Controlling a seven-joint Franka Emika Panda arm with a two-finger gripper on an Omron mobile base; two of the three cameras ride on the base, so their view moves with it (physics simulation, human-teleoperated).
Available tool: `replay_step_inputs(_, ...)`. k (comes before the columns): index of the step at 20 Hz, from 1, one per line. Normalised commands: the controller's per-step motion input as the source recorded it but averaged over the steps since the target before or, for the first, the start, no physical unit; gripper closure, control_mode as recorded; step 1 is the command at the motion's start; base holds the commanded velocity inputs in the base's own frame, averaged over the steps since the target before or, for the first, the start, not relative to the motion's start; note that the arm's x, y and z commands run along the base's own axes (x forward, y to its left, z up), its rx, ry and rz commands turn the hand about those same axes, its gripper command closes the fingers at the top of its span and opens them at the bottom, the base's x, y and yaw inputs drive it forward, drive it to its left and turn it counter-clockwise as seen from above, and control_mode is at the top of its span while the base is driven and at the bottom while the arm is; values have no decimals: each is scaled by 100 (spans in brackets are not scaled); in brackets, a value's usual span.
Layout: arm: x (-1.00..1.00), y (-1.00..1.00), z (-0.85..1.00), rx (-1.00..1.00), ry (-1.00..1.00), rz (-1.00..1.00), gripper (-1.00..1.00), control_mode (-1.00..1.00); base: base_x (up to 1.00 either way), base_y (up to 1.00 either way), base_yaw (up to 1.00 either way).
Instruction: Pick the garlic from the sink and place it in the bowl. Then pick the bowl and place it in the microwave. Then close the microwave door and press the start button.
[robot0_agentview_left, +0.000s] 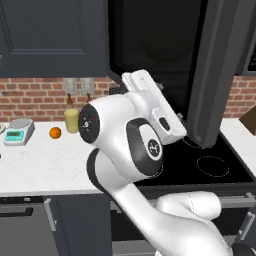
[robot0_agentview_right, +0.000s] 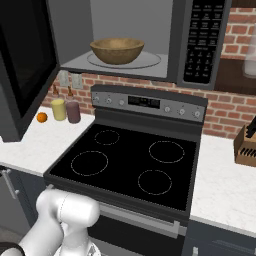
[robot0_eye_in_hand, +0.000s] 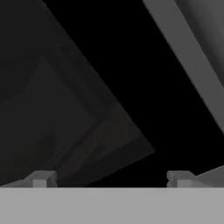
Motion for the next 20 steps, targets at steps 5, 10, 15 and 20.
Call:
replay_step_inputs(5,0,-73,20,30,-7,17,-100,-100,0,0,0)
replay_step_inputs(10,19,-49,2,21,-11,15,-100,-100,0,0,0)
replay_step_inputs(15,45,-14,0,16,-6,7,-100,-100,0,0,0)
replay_step_inputs(20,55,-2,0,15,0,5,-100,-100,0,0,0)
